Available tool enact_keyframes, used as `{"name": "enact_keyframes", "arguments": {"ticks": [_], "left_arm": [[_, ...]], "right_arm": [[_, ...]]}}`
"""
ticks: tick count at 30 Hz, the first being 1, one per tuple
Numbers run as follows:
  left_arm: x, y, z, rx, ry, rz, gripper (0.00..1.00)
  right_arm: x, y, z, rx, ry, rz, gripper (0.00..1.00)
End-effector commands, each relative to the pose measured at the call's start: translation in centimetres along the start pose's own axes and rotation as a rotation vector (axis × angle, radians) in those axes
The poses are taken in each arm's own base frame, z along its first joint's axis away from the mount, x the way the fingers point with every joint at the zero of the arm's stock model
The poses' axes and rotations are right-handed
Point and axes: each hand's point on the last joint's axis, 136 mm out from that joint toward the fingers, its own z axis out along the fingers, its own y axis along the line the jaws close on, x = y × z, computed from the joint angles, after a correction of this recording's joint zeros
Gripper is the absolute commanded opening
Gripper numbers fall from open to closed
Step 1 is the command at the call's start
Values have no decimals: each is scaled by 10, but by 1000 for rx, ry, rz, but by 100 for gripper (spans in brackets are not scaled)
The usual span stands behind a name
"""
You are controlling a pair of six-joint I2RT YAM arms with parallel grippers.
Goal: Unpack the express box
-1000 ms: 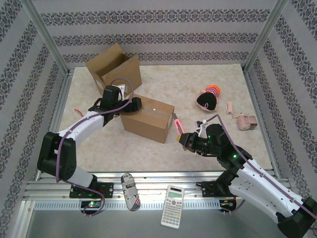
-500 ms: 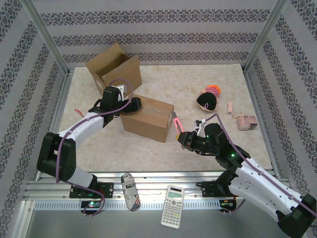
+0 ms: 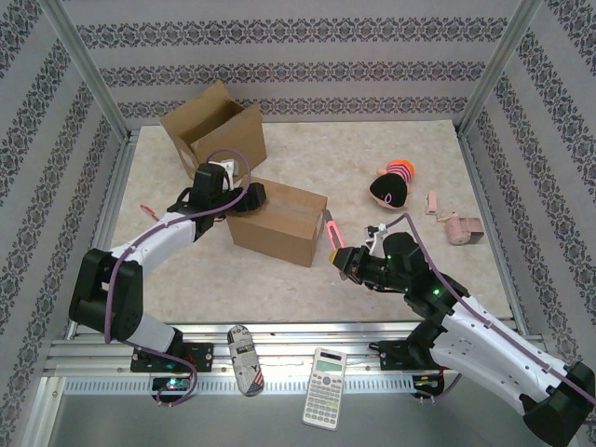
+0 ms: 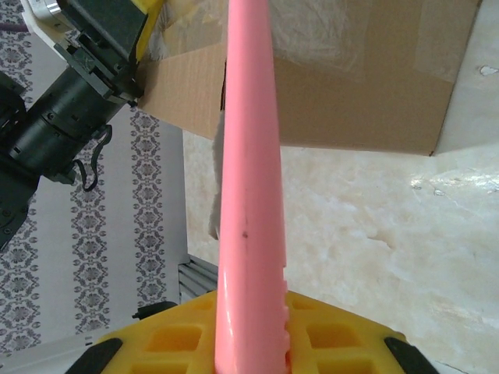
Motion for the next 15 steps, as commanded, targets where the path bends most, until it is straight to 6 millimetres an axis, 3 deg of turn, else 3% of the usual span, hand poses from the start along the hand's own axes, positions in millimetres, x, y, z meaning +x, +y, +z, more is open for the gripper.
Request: {"name": "enact_keyframes", "arguments": {"ticks": [1,15], "left_arm": [[119,54,11,-189,366,-36,86],[138,70,18,-245,416,-60,86]], "right_arm": [[17,-1,5,-15,72,5,0],[30,-1,4,-3,98,-2,0]]}}
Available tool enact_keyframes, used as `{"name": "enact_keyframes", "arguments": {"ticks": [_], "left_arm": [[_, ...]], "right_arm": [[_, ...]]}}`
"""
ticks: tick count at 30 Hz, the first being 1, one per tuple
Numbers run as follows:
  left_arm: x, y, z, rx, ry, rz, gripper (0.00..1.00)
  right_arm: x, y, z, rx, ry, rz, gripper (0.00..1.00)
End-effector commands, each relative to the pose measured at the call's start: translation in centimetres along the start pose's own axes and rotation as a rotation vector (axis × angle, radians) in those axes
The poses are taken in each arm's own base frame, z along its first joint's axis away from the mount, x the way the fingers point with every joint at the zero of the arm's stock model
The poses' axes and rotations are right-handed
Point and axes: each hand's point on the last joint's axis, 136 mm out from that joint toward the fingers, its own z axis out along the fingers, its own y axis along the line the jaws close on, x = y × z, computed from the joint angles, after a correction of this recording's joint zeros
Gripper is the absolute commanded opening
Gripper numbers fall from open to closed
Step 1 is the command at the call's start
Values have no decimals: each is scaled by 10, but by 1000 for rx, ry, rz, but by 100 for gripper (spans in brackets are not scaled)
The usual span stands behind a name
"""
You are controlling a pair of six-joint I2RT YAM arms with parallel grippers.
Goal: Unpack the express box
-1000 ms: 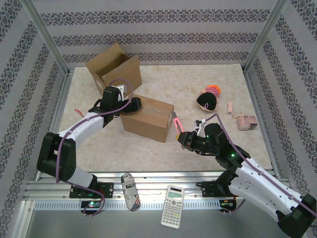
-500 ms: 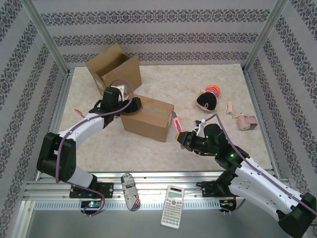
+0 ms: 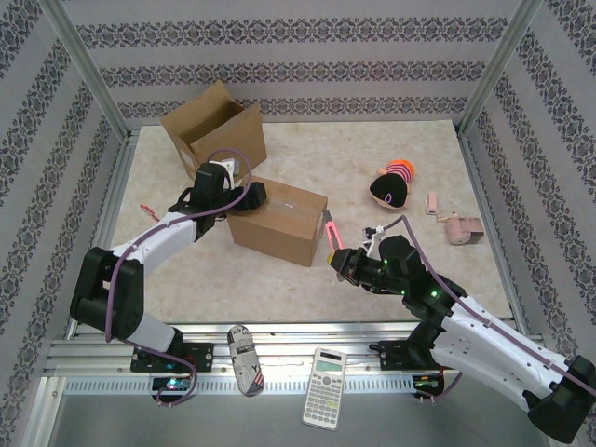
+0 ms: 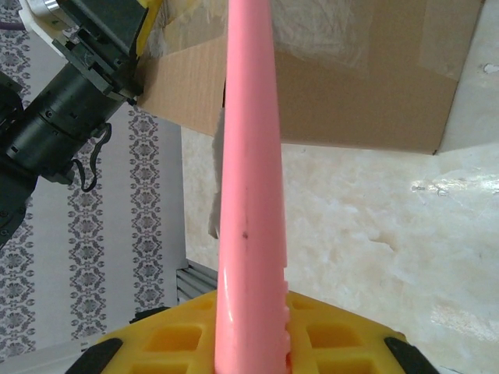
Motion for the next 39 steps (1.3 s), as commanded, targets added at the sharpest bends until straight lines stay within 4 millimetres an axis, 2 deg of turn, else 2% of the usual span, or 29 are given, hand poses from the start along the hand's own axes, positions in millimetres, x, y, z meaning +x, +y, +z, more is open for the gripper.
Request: {"name": "enact_keyframes", "arguments": {"ticks": [1,14,26,39], "left_arm": [[137,68,13,-239,422,-59,86],[140,71,15,-251,434,-61,86],[142,72,15,-253,438,-63,86],[144,75,16,-265,443,-62,86]], "right_arm": [[26,-4,0,-4,117,0,0],[33,-9,5,-8,127,10,0],[42,2,14,-41,161,-13,0],[53,8,15,-60,189,-25,0]]}}
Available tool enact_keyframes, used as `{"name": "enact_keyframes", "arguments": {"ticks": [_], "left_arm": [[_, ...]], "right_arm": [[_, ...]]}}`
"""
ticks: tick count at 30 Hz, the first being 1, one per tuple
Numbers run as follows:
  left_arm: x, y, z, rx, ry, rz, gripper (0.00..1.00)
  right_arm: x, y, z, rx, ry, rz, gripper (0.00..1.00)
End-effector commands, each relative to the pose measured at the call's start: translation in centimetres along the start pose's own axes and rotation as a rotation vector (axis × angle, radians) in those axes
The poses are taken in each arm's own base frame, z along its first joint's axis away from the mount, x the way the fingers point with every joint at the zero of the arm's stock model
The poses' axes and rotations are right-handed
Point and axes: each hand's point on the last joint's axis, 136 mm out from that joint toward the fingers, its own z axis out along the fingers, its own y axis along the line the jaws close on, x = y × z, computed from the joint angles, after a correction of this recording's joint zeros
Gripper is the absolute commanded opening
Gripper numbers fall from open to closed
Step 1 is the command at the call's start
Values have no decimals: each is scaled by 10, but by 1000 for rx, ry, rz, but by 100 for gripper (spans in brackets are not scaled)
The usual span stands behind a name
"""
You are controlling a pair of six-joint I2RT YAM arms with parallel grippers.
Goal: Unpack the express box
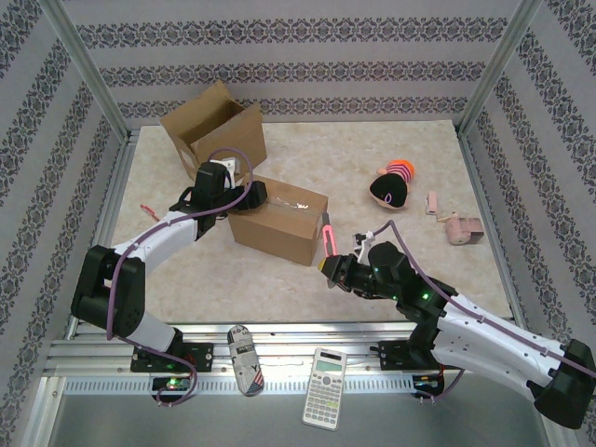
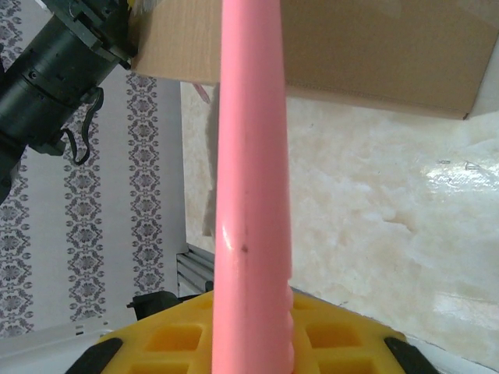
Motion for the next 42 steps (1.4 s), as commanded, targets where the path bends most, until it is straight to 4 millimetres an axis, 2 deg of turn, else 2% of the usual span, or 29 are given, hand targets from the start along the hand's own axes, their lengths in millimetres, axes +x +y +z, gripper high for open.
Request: {"name": "enact_keyframes", "arguments": {"ticks": [1,30,42], "left_arm": [[146,74,11,-265,450,-63,86],[147,76,12,-274,455,-62,86],[149,76,13,-273,460,-65,86]], "right_arm": [[31,7,3,-50,145,-25,0],[52,21,7,-101,216,-60,0],[68,32,12,-118,268,-106,0]]}}
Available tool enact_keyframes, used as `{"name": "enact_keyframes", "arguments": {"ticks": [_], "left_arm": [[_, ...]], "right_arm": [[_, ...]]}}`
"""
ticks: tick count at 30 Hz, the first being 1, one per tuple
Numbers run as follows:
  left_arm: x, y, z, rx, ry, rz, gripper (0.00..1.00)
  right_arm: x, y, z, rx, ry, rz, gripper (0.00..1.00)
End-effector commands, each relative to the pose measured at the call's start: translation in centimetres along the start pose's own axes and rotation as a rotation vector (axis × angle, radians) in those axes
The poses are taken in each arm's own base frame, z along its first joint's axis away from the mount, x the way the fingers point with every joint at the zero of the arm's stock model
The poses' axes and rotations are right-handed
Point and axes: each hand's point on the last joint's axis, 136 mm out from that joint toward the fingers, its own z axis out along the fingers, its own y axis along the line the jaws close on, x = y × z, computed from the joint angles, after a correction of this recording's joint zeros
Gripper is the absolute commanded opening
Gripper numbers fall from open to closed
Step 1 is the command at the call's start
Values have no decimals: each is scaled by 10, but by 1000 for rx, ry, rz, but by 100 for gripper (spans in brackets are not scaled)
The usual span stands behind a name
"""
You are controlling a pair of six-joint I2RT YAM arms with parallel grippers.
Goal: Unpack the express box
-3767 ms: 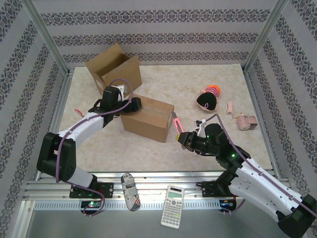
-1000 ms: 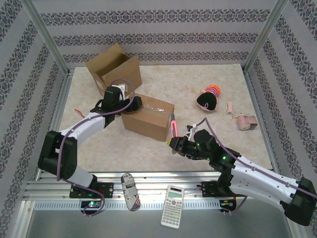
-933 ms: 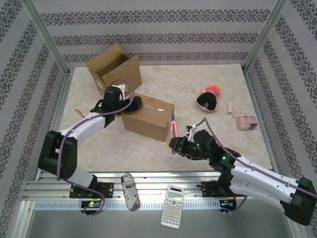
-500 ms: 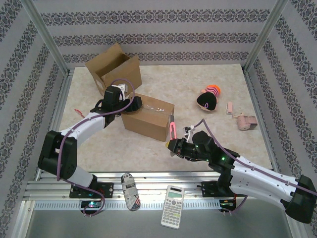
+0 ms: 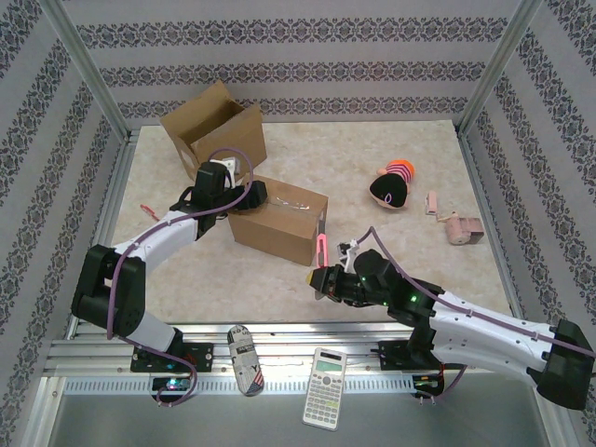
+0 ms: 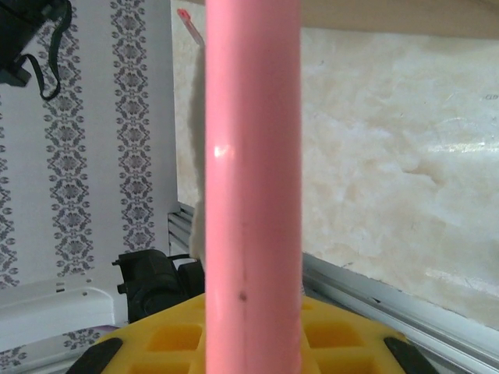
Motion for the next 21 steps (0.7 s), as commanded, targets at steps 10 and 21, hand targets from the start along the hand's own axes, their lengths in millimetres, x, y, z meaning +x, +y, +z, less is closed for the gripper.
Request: {"name": "enact_keyframes", "arguments": {"ticks": [10,21], "left_arm": [[147,74,11,-263,458,-64,86],[71,33,-6,-203,338,-11,89]], "right_arm": [[39,40,-6,-117,154,-119,0],[-5,33,-83,-27,7,-192,0]]}}
